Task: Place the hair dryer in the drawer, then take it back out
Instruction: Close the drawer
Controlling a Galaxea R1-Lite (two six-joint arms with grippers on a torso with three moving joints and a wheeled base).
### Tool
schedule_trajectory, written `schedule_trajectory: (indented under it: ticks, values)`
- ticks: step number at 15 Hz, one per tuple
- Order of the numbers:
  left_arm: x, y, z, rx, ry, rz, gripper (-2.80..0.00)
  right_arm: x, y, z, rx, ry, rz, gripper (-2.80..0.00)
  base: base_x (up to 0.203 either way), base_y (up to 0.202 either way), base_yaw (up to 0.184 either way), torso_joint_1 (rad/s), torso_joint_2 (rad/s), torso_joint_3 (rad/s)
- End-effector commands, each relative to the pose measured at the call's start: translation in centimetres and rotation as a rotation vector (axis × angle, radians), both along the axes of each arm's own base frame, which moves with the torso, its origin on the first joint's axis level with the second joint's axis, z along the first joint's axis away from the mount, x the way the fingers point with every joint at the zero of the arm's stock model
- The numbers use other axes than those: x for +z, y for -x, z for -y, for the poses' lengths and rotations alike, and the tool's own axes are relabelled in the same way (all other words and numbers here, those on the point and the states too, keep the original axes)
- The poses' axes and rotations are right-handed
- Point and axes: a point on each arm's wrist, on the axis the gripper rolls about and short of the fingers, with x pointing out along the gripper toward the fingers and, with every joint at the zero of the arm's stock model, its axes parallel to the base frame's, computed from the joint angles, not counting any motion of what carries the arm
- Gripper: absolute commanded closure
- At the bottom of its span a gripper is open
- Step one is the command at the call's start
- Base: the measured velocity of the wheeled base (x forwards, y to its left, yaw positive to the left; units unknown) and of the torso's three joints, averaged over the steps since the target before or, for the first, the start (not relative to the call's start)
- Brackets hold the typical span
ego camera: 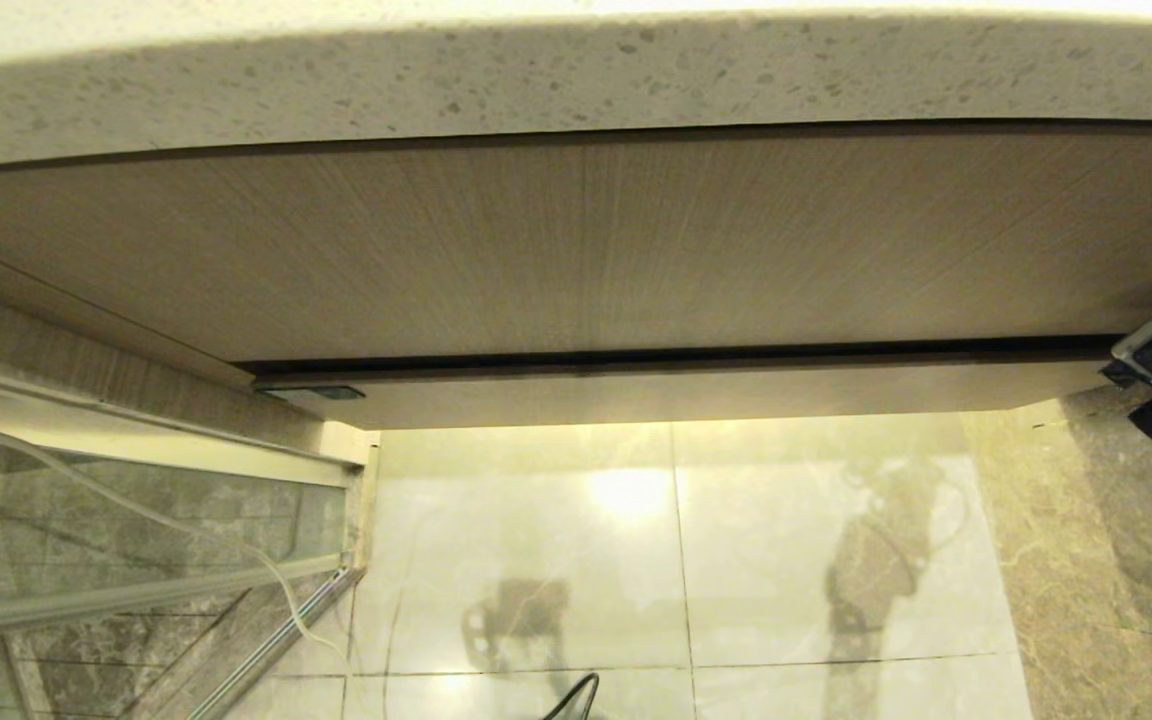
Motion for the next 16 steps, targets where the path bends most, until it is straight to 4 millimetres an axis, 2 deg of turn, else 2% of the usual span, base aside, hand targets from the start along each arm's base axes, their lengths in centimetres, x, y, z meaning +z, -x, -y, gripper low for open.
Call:
schedule_trajectory:
  ticks: [1, 6, 10, 13, 16]
  values:
    - [-1.1, -0.4, 0.0, 0.000, 0.001, -0.038, 0.00, 0.8, 0.7, -0.2, -0.003, 0.004, -0.021, 0.00, 0.000, 0.000, 0.000, 0.000, 0.00, 0.000]
    - [-1.1, -0.4, 0.0, 0.000, 0.001, -0.038, 0.00, -0.3, 2.8, -0.1, -0.014, 0.040, -0.211, 0.00, 0.000, 0.000, 0.000, 0.000, 0.00, 0.000]
    - [-1.1, -0.4, 0.0, 0.000, 0.001, -0.038, 0.00, -0.7, 2.9, -0.1, -0.014, 0.048, -0.242, 0.00, 0.000, 0.000, 0.000, 0.000, 0.00, 0.000]
    - [-1.1, -0.4, 0.0, 0.000, 0.001, -0.038, 0.00, -1.1, 3.9, -0.7, -0.009, 0.008, -0.334, 0.00, 0.000, 0.000, 0.000, 0.000, 0.00, 0.000]
    - [-1.1, -0.4, 0.0, 0.000, 0.001, -0.038, 0.00, 1.1, 6.0, -2.0, -0.018, -0.041, -0.403, 0.00, 0.000, 0.000, 0.000, 0.000, 0.00, 0.000]
